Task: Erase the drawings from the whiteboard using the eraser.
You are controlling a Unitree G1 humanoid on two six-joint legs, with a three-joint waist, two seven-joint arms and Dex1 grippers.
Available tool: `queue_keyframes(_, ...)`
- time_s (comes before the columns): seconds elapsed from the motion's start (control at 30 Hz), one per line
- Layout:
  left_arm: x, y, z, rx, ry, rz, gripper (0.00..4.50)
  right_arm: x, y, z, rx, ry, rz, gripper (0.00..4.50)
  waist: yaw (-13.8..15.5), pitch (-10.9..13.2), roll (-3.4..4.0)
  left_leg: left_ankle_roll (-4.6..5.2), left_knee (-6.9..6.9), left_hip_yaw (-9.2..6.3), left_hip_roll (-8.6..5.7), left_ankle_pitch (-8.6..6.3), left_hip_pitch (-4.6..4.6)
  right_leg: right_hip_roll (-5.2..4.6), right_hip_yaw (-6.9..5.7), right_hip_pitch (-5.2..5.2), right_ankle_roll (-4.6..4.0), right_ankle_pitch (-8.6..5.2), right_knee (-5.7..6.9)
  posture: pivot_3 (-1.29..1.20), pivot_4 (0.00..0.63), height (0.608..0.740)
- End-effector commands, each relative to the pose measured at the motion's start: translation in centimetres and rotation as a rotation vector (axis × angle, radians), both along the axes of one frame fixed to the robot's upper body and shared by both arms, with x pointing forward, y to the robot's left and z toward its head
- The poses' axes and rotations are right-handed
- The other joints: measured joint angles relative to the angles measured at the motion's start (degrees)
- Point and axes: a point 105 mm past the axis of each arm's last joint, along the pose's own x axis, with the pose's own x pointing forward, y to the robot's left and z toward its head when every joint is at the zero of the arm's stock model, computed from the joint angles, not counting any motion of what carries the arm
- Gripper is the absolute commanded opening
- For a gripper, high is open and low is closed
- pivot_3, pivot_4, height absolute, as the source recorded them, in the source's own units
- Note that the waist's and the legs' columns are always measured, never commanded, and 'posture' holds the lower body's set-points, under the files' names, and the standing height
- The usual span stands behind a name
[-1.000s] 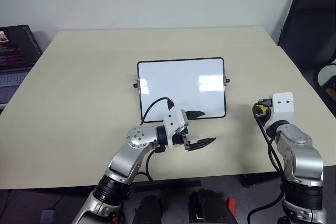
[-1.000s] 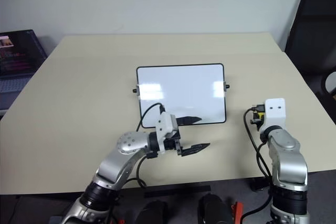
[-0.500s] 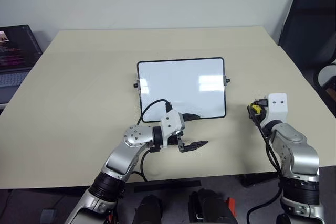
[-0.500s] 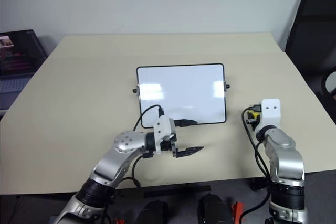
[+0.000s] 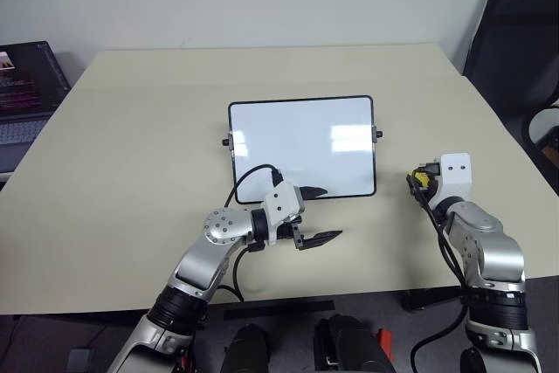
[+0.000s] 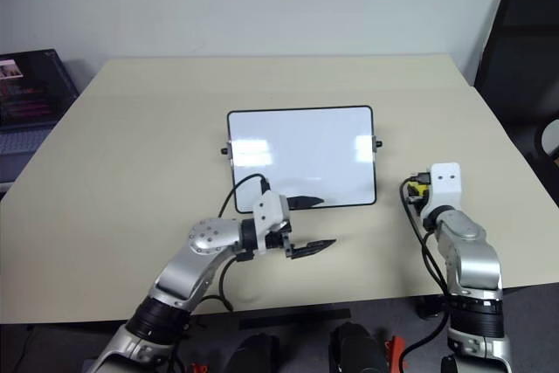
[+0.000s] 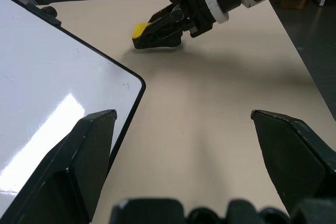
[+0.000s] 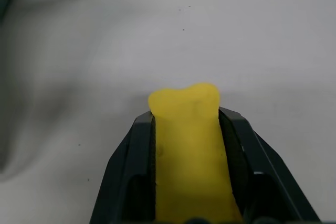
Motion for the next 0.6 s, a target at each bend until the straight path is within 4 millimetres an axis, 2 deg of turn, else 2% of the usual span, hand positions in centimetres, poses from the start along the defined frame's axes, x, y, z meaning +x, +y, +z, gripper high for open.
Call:
queue_keyframes(0.03,0.34,0.04,1.39,-0.024,-0.054,0.011,4.5,0.5,0.53,1.42,0.008,-0.059,0.019,1.28,0.0,0.0,0.0,0.0,0.0,0.0,0.0,0.0,0.0,0.0,0.0,0.0,0.0,0.0,0.0,0.0,0.15,0.74)
queue_keyframes(0.23,0.39,0.2,1.53,-0.026,-0.057,0.019,4.5,0.66,0.83,1.3,0.024,-0.053,0.027,1.28,0.0,0.0,0.0,0.0,0.0,0.0,0.0,0.0,0.0,0.0,0.0,0.0,0.0,0.0,0.0,0.0,0.15,0.74)
queue_keyframes(0.53,0.4,0.29,1.62,-0.027,-0.057,0.026,4.5,0.8,0.7,1.09,0.018,-0.044,0.022,4.34,0.0,0.0,0.0,0.0,0.0,0.0,0.0,0.0,0.0,0.0,0.0,0.0,0.0,0.0,0.01,0.0,0.15,0.74)
queue_keyframes(0.6,0.39,0.3,1.62,-0.027,-0.057,0.025,4.5,0.8,0.57,1.11,0.014,-0.044,0.016,4.46,0.0,0.0,0.0,0.0,0.0,0.0,0.0,0.0,0.0,0.0,0.0,0.0,0.0,0.0,0.01,0.0,0.15,0.74)
